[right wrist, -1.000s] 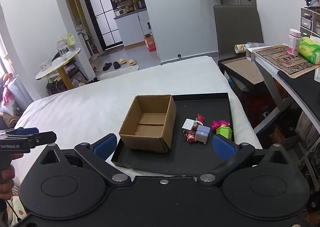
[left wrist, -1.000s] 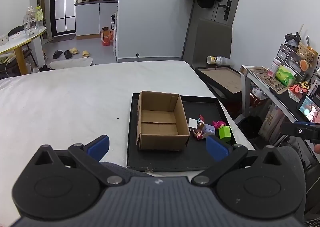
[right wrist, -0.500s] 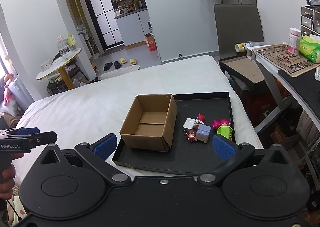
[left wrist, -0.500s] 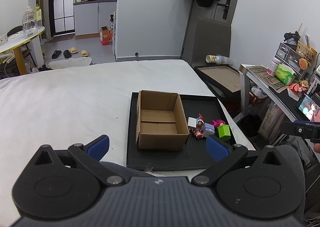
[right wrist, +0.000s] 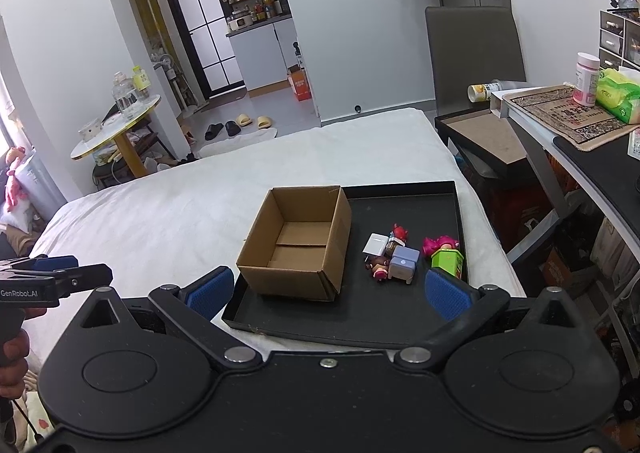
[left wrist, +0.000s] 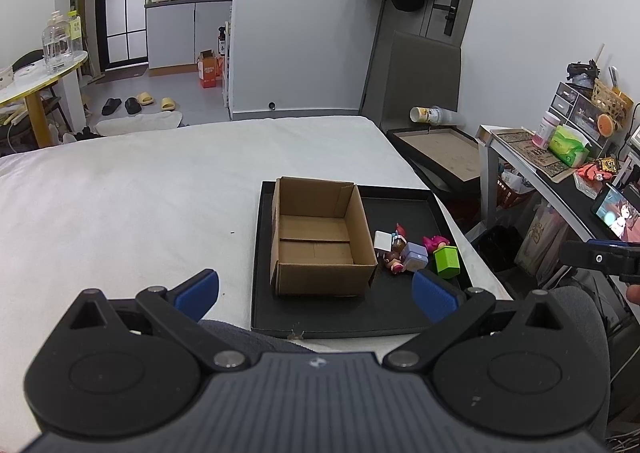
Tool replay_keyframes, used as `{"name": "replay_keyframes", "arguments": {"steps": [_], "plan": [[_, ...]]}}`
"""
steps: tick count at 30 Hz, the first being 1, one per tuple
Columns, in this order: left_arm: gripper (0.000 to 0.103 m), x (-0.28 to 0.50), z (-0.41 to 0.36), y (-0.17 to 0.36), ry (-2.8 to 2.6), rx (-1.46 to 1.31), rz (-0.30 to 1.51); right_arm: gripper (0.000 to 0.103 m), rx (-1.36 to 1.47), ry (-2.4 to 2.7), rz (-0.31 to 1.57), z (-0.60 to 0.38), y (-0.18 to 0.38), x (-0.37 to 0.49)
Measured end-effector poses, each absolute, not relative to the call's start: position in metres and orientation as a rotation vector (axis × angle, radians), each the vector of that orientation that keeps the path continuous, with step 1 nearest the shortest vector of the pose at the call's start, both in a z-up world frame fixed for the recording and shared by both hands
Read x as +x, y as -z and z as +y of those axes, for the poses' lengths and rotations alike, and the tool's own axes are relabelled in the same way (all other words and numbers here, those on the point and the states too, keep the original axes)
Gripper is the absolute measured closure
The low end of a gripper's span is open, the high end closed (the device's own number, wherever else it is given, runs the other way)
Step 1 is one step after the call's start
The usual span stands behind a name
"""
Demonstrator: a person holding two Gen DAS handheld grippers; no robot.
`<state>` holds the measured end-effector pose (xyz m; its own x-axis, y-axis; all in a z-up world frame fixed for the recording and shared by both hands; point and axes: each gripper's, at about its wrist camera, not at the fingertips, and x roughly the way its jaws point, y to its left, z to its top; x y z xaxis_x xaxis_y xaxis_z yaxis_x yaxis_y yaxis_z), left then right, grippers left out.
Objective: Organize rigid objects
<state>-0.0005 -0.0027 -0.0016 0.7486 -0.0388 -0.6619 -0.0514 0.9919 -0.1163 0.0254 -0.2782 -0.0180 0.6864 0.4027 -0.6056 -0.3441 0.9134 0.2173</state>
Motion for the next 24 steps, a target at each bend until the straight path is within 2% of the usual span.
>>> {"name": "replay_keyframes", "arguments": {"steps": [24], "plan": [[0.001, 0.0007, -0.0055, 0.0029, 0.002, -0.132, 0.741, 0.0, 0.088, -0.416, 0.703, -0.2791, 0.0221, 0.0225]]}}
